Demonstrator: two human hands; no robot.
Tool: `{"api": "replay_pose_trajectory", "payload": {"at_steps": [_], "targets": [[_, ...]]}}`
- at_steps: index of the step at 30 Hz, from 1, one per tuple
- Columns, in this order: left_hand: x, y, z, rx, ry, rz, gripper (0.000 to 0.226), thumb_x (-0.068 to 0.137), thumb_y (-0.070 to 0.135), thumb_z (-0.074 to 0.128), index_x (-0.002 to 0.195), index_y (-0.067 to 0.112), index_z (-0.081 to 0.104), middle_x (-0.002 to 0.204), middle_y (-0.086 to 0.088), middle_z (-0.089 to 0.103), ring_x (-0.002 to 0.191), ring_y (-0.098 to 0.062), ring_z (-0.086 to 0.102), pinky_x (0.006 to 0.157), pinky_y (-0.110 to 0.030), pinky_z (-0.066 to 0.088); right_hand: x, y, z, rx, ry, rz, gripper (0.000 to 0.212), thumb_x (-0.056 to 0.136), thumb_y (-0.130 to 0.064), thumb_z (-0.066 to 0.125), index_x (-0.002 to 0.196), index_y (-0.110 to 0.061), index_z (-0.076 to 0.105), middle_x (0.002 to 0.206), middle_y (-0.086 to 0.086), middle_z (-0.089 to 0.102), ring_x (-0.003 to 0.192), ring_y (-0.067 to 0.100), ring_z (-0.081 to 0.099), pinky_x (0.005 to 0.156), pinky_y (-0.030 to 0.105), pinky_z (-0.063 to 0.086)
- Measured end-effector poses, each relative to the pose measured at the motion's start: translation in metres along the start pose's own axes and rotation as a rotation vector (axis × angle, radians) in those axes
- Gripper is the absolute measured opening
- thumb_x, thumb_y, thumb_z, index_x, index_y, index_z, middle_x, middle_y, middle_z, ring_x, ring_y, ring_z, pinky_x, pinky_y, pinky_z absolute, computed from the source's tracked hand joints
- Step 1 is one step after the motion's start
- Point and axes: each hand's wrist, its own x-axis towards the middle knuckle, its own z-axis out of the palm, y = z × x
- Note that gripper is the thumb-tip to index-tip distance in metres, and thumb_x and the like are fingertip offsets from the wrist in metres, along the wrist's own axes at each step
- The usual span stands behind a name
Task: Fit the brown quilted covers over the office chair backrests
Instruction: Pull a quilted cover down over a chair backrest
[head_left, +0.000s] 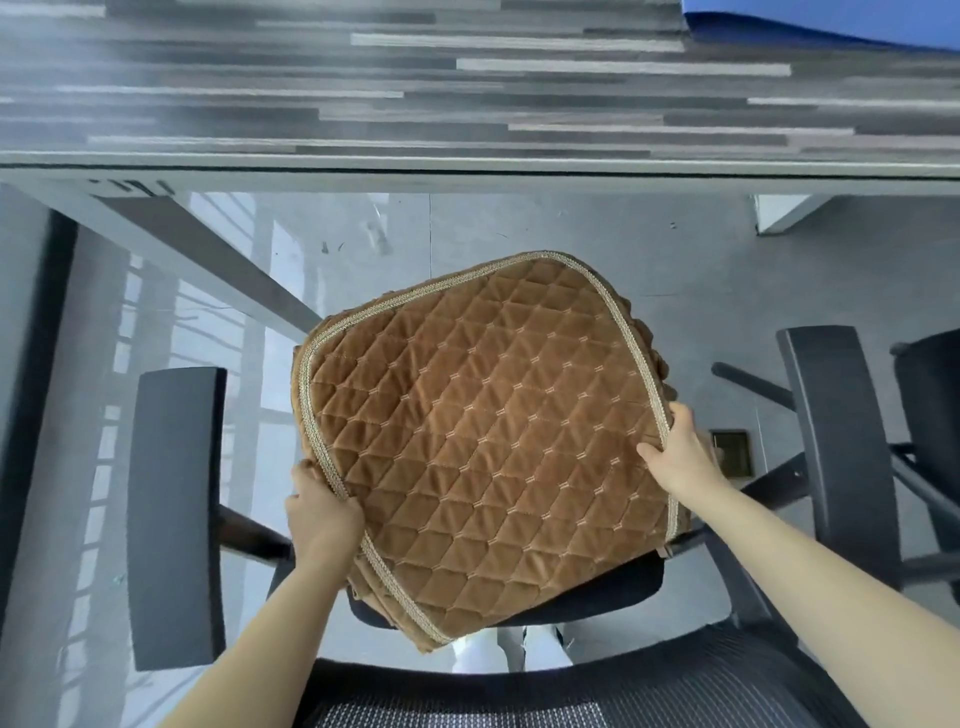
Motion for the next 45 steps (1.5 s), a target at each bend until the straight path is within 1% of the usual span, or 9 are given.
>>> {"api": "replay_pose_trajectory", "payload": {"at_steps": [4, 9, 13, 19, 25, 31, 37, 40, 45], "targets": [[-0.014, -0.009, 0.001, 0.085, 0.086, 0.138, 0.066, 0.090, 0.006, 0.050, 0.148, 0.027, 0.025, 0.132, -0.021, 0.038, 0.115, -0.042, 0.044, 0.091, -0.050, 0.039, -0.023, 0.004, 0.004, -0.166, 0.107, -0.122, 0.065, 0.093, -0.030, 0.056, 0.146, -0.026, 0.018, 0.122, 0.023, 0.043, 0.110, 0.041, 0.045, 0.083, 0.043, 0.040], [-0.016, -0.013, 0.014, 0.443, -0.013, 0.040, 0.087, 0.085, 0.009, 0.059, 0.152, 0.027, 0.007, 0.157, -0.009, -0.007, 0.138, -0.041, 0.016, 0.110, -0.056, 0.022, -0.026, 0.007, 0.009, -0.306, 0.038, -0.127, 0.067, 0.091, -0.019, 0.058, 0.145, -0.017, 0.019, 0.128, 0.023, 0.038, 0.112, 0.039, 0.048, 0.083, 0.041, 0.048], [-0.010, -0.015, 0.021, 0.450, -0.035, 0.105, 0.088, 0.087, 0.025, 0.057, 0.153, 0.016, -0.001, 0.159, -0.011, 0.015, 0.139, -0.038, 0.022, 0.109, -0.056, 0.023, -0.011, -0.005, 0.008, 0.030, -0.066, 0.000, 0.081, 0.088, -0.035, 0.062, 0.149, -0.009, 0.015, 0.140, 0.023, 0.040, 0.127, 0.040, 0.044, 0.103, 0.049, 0.041], [0.005, -0.010, 0.021, 0.363, -0.017, 0.126, 0.089, 0.088, 0.032, 0.062, 0.153, 0.014, 0.005, 0.142, -0.024, 0.034, 0.129, -0.043, 0.032, 0.107, -0.052, 0.028, 0.001, -0.026, -0.001, 0.091, 0.130, -0.029, 0.059, 0.089, -0.024, 0.064, 0.137, -0.008, 0.034, 0.130, 0.023, 0.036, 0.120, 0.042, 0.039, 0.093, 0.048, 0.041], [0.006, 0.003, 0.024, 0.532, 0.052, 0.406, 0.088, 0.083, 0.016, 0.054, 0.154, 0.021, 0.002, 0.160, -0.017, 0.003, 0.146, -0.041, 0.006, 0.119, -0.051, 0.012, 0.000, -0.041, -0.008, -0.311, 0.116, -0.030, 0.065, 0.088, -0.020, 0.061, 0.139, -0.002, 0.025, 0.138, 0.025, 0.030, 0.122, 0.043, 0.038, 0.096, 0.047, 0.042], [0.000, 0.057, 0.056, 0.608, -0.040, 0.843, 0.068, 0.097, 0.049, 0.035, 0.153, 0.040, -0.003, 0.164, 0.003, -0.012, 0.148, -0.032, -0.020, 0.115, -0.060, -0.010, -0.019, -0.089, 0.034, -0.510, 0.148, -0.752, 0.066, 0.098, -0.030, 0.041, 0.153, -0.023, 0.005, 0.161, 0.009, 0.003, 0.148, 0.035, 0.000, 0.119, 0.053, 0.011], [0.050, 0.059, 0.081, 0.761, 0.041, 0.936, 0.070, 0.092, 0.068, 0.013, 0.154, 0.040, -0.005, 0.164, 0.005, -0.006, 0.149, -0.032, -0.011, 0.109, -0.070, -0.001, 0.025, -0.105, 0.060, -0.678, 0.164, -0.817, 0.066, 0.092, -0.063, 0.026, 0.150, -0.044, -0.002, 0.162, -0.005, -0.007, 0.148, 0.036, -0.007, 0.112, 0.067, 0.001], [0.059, 0.045, 0.079, 0.691, 0.124, 0.901, 0.077, 0.091, 0.070, 0.020, 0.156, 0.032, 0.003, 0.165, 0.003, 0.000, 0.151, -0.023, -0.003, 0.110, -0.067, -0.001, 0.039, -0.083, 0.054, -0.674, 0.213, -0.763, 0.066, 0.092, -0.065, 0.021, 0.149, -0.046, -0.005, 0.162, -0.005, -0.009, 0.149, 0.032, -0.007, 0.112, 0.067, 0.003], [0.047, 0.013, 0.072, 0.515, 0.216, 0.576, 0.082, 0.091, 0.066, 0.017, 0.157, 0.019, 0.002, 0.165, -0.001, -0.002, 0.151, -0.021, -0.003, 0.114, -0.064, 0.007, 0.018, -0.035, 0.053, -0.576, 0.267, -0.531, 0.071, 0.096, -0.055, 0.026, 0.154, -0.026, -0.005, 0.162, 0.009, -0.003, 0.149, 0.034, -0.002, 0.115, 0.060, 0.013]]}}
